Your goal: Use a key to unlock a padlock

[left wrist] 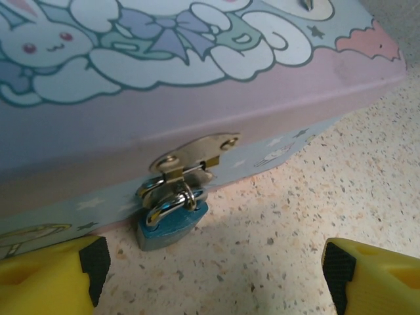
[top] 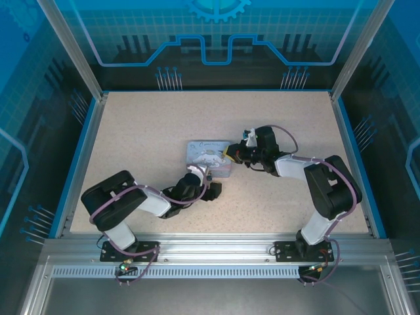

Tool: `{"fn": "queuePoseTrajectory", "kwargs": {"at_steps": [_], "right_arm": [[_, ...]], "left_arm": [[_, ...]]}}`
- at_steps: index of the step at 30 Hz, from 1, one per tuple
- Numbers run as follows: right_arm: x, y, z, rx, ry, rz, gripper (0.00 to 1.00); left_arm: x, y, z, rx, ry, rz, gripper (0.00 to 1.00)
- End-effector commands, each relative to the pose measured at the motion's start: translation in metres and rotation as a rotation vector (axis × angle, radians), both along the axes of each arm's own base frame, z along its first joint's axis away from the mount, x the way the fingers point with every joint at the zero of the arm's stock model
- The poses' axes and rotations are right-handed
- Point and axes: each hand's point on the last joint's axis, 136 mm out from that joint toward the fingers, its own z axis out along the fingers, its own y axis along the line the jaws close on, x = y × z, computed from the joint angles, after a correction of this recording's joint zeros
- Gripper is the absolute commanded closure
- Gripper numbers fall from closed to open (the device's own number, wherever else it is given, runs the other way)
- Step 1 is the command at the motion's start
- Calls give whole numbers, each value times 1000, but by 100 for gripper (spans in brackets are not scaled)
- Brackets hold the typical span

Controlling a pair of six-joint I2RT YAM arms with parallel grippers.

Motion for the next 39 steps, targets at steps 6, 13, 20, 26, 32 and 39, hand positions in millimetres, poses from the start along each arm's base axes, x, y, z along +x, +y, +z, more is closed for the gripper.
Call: {"fn": "queuePoseTrajectory", "kwargs": {"at_steps": [6,13,20,26,32,39], "right_arm": [[4,8,0,2,-11,18,100],[3,7,-7,-20,2,15,100],[2,5,-11,-25,13,9,100],[2,5,-11,-23,14,9,100],[1,5,-11,-24,18,9,100],[2,6,-11,-22,17,11,100]], "left_arm": [[8,-24,6,-50,-20,-47,14],[2,-50,33,-205,-8,-131,13],[7,-49,44,-269,-5,-105,13],[18,-39,36,-312,27,-40,13],[20,-42,34,-367,36,-38,24],[21,-36,27,-367,42,-3,37]]}}
